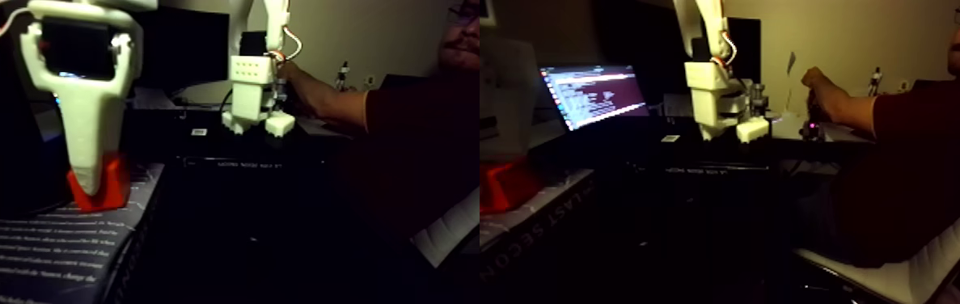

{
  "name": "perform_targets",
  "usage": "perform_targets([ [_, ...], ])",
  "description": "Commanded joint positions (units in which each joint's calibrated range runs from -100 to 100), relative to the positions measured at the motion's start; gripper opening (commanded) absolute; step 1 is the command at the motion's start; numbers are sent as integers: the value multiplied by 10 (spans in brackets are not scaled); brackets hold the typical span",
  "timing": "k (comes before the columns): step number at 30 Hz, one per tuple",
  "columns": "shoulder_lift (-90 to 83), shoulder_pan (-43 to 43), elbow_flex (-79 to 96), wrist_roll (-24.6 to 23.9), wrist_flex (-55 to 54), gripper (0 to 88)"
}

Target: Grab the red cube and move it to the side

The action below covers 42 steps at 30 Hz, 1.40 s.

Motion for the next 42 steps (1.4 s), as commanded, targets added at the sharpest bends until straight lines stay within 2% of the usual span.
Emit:
perform_targets([
  [1,-3,-3,1,7,-7,236],
  [4,-4,-2,1,15,-7,295],
  [9,-5,2,1,18,-26,302],
  [20,-15,6,-2,87,13,299],
  [26,-51,6,2,98,16,297],
  [34,-122,-7,-6,101,93,296],
  [38,-173,-9,-5,127,143,296],
  [42,-228,-15,1,134,184,295],
])
